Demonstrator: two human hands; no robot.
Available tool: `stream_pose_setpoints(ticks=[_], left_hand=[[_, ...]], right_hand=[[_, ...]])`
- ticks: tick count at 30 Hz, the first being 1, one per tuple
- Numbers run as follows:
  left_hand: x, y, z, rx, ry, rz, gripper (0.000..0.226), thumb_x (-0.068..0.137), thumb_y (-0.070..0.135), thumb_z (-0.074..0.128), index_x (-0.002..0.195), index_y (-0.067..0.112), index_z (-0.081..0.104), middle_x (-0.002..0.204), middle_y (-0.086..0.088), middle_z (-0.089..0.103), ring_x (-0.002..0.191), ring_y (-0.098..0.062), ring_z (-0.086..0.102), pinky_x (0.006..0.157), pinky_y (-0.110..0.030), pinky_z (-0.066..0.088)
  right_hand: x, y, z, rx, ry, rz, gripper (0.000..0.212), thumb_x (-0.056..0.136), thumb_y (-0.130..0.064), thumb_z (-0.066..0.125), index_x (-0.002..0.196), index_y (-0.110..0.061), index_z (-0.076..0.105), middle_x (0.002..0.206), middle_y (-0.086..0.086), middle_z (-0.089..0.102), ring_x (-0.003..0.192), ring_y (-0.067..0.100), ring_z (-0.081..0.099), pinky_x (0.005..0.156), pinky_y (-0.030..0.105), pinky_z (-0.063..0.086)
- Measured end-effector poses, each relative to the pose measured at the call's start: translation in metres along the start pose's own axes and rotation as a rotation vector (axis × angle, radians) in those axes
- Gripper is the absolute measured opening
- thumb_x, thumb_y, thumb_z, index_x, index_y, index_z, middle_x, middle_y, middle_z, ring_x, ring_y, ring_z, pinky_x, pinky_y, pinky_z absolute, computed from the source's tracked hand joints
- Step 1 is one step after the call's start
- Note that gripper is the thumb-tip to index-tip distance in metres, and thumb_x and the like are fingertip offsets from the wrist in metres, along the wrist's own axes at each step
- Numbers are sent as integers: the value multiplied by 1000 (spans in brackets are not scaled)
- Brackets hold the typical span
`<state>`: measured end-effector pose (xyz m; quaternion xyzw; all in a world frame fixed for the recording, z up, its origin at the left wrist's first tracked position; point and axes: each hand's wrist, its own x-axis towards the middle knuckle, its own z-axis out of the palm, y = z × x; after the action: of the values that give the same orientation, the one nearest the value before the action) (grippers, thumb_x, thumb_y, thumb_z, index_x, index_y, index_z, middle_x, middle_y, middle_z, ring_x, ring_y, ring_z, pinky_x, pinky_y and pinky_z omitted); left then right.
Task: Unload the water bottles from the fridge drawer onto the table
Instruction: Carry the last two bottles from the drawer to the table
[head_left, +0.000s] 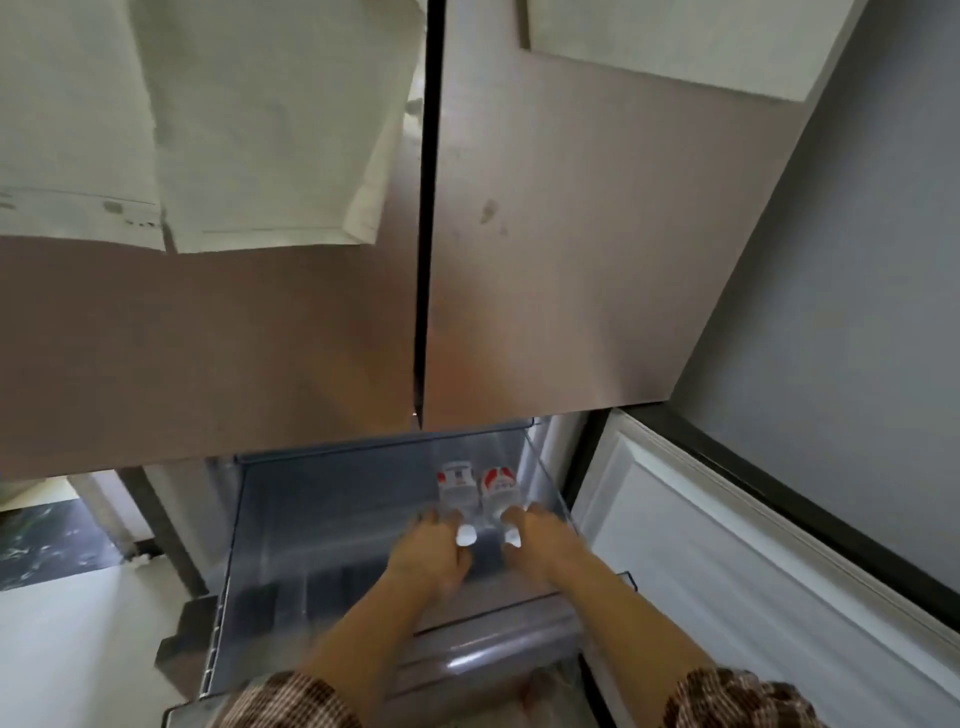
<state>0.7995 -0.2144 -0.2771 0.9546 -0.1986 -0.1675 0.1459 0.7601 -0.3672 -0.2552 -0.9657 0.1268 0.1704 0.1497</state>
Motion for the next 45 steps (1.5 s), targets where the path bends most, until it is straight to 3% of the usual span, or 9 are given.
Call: stream_pose_setpoints(ticks=[5,9,12,15,18,21,28,35,45], left_hand=[[52,3,26,22,-140,-66,58,92,32,50,146,27,30,144,-19,36,129,-35,39,107,-39,35],[70,3,41,-7,-202,-63,62,92,33,51,148,29,24,146,-16,33,130,-34,37,109,-40,34],[76,4,50,-43,-198,-28,52,91,39,53,140,29,36,142,-9,41,124,-27,46,106,-36,39],[81,5,54,-86,-153,-24,34,93,33,53,125,23,49,133,-8,50,115,-25,54,100,-33,45],[79,10,51,-73,-98,-84,33,92,31,53,124,21,50,132,-9,50,117,-26,53,98,-31,44],[67,8,47,-42,-74,-66,31,94,29,50,123,21,51,133,-8,52,117,-24,53,95,-28,42],[18,1,6,169,138,4,29,98,40,41,122,24,38,114,-9,57,98,-28,60,76,-36,49],[-17,6,-34,24,345,-70,39,97,34,45,128,12,37,104,-13,67,89,-34,64,68,-38,47],[-114,-22,-71,19,413,-108,34,94,37,50,117,14,38,104,-14,67,90,-36,63,76,-46,52]], right_hand=[[71,24,15,-266,-203,-97,46,92,-25,57,134,-13,42,127,16,49,110,31,55,98,38,48],[95,22,31,241,-243,113,19,96,-21,57,85,-7,52,77,10,48,79,23,55,78,18,43],[105,31,33,-172,-257,-185,40,92,-19,58,64,-30,32,88,4,47,108,33,57,69,23,33],[103,35,28,-71,-266,-134,42,92,-17,56,65,-34,29,114,15,57,120,34,54,91,33,43],[99,33,23,-22,-266,-105,11,91,-17,56,99,-24,62,128,15,58,119,33,54,96,37,44],[96,32,21,-42,-261,-159,34,90,-17,55,123,-13,59,125,14,60,115,32,57,95,39,46],[63,18,8,-75,-150,-299,9,88,-27,62,82,-29,56,96,2,60,88,19,59,72,30,47],[23,-11,-21,7,259,-439,17,89,-15,56,102,-18,66,101,5,68,94,26,65,73,31,50],[-45,-60,-55,183,269,-472,23,74,-19,65,95,-30,69,97,2,72,95,28,64,75,34,53]])
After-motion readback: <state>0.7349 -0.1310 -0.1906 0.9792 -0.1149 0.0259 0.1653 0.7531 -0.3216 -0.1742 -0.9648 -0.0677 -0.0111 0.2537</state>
